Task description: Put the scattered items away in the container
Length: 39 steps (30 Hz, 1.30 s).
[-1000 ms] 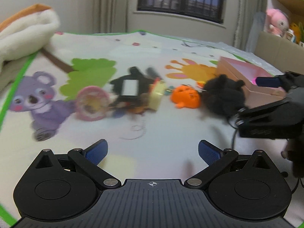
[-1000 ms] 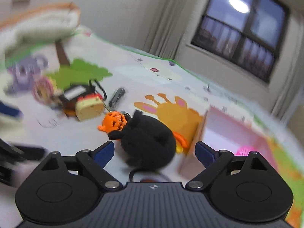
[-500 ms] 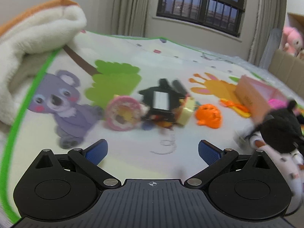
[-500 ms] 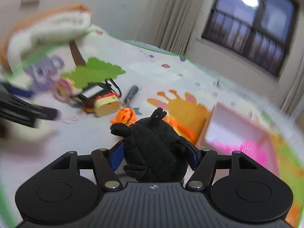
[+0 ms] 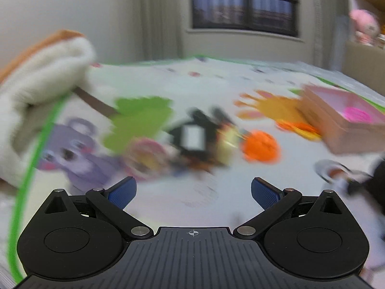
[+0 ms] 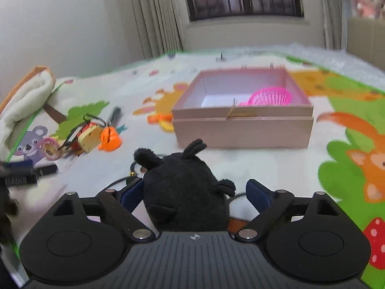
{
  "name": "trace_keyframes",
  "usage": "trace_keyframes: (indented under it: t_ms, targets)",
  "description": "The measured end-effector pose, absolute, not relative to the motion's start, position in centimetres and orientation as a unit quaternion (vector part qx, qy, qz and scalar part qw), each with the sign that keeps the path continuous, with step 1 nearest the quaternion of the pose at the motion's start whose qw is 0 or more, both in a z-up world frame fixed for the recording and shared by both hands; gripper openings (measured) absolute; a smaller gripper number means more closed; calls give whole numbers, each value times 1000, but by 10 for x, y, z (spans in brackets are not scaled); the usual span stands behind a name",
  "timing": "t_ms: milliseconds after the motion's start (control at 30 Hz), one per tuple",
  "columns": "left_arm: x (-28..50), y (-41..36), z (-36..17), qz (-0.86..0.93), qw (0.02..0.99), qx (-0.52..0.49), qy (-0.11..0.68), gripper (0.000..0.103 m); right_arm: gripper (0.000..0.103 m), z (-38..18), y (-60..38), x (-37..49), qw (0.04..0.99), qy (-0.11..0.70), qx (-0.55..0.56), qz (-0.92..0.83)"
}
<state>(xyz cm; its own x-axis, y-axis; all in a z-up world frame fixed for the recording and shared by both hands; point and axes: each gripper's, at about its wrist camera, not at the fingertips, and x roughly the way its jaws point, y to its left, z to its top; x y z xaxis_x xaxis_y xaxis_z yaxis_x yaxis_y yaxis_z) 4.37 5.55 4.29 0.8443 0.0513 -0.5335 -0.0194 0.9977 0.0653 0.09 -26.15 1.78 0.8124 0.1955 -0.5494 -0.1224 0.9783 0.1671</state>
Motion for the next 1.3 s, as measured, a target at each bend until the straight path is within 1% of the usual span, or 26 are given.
trace_keyframes:
  t_ms: [67,200,267,333,400,467,500,533,733,900,1133,1267,1300]
  targets:
    - [61,65,44,45,957,31,286,103,98,11,-259,-4,958,272,48,79]
    - [99,78,35,78,944,53,317,103,100,-3,-255,-9,962,254,39,93]
    - [108,81,31,85,940,59,325,103,100,-4,-254,-6,960,262,39,94]
    - [113,83,27,84,939,62,327,97,100,-6,-256,0,956,275,48,90]
    - [115,85,23,78,937,63,334,71,100,-9,-261,5,951,290,65,87]
    - [116,86,20,71,936,60,339,65,100,-11,-265,8,948,297,78,88]
    - [116,87,19,68,937,60,338,57,100,-12,-265,8,947,297,80,89]
    - [115,88,19,64,938,58,337,54,101,-13,-264,8,947,297,80,90]
    - [87,84,36,22,947,48,318,54,101,-14,-263,8,948,297,77,88]
    - [42,49,59,-73,949,49,303,54,101,-13,-261,7,949,297,71,84]
    - [11,-12,57,-220,910,29,350,54,103,-13,-261,5,951,292,70,75]
    - [8,-33,47,-243,899,41,362,55,103,-13,-262,3,952,288,71,70]
    - [8,-35,45,-242,899,45,363,58,103,-13,-262,3,953,287,71,69]
